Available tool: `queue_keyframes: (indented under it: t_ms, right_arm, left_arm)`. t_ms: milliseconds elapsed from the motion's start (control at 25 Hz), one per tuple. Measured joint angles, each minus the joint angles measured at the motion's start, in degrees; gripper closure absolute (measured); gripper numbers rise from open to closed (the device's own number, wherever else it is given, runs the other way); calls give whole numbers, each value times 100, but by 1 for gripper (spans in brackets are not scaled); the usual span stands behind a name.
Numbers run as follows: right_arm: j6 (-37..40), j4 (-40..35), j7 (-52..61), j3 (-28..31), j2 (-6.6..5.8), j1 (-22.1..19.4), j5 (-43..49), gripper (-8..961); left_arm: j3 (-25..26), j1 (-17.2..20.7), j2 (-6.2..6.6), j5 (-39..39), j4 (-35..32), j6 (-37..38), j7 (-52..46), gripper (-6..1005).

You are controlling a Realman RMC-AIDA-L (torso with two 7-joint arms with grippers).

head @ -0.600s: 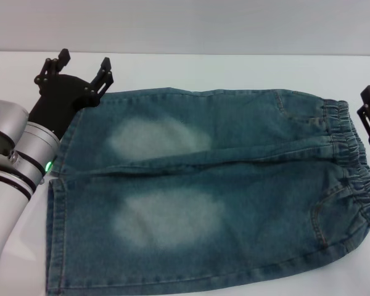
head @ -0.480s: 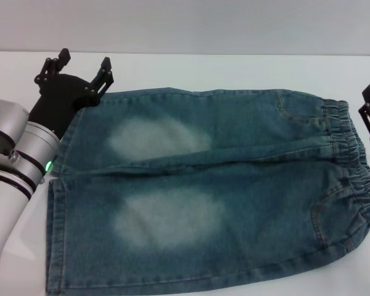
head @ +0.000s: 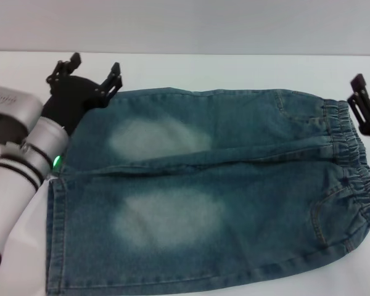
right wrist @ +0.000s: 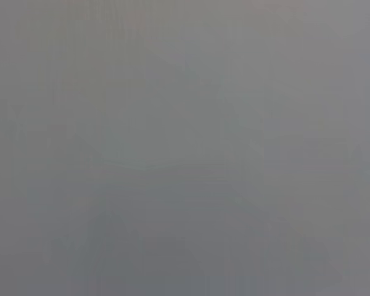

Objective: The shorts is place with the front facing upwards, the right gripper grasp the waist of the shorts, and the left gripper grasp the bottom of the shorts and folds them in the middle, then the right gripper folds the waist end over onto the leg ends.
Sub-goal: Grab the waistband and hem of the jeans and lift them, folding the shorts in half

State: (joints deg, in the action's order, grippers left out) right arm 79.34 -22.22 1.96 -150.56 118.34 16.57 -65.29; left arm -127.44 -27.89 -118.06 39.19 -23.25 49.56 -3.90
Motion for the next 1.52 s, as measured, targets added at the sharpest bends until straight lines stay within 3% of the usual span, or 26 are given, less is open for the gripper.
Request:
queue_keyframes:
  t_ms: [80, 280, 400, 440, 480, 520, 720, 840, 920, 1160, 1360, 1520]
  right_arm:
    - [-452, -317, 9, 179, -163, 120, 11, 215]
    - [-2266, -1643, -235, 1174, -706, 226, 513, 217]
    - [-3885, -2681, -804, 2357, -803, 14, 1004, 217]
    - [-4405, -3030, -1018, 2769, -781, -93, 1121, 217]
    - [-5700, -3837, -1406, 3695, -667, -319, 1297, 217]
    - [-5700, -3837, -1406, 3695, -667, -319, 1297, 218]
    - [-9114, -5533, -1662, 5559, -229, -623, 1470, 218]
    - [-10867, -6143, -1662, 6355, -8, -609, 1536, 219]
    - [-11871, -6483, -1676, 6717, -6, -510, 1501, 219]
    - [-13641, -6939, -1635, 7799, -9, -424, 1050, 220]
    - [-14962, -6678, -1630, 9038, -146, -380, 261, 221]
    - [-15475, -6643, -1667, 9724, -29, -664, 221, 221]
  left_arm:
    - [220, -67, 90, -26, -433, -583, -18, 176]
    - [810, -36, 149, -587, -1092, -1326, 8, 177]
    - [1141, 42, 120, -1049, -1518, -1766, -18, 178]
    - [1227, 92, 120, -1130, -1716, -1987, -24, 178]
    - [1425, 202, 148, -1227, -2248, -2685, -25, 178]
    - [1425, 202, 148, -1227, -2248, -2685, -25, 178]
    - [2131, 413, 190, -1342, -3926, -5514, 105, 178]
    - [2504, 495, 117, -1345, -4655, -6878, 478, 178]
    - [2745, 584, 43, -1319, -5131, -7637, 779, 178]
    - [2961, 643, 20, -1267, -6097, -9431, 1256, 178]
    - [3304, 730, 23, -1259, -6394, -10379, 1289, 178]
    - [3554, 848, 19, -1240, -6553, -11098, 1271, 178]
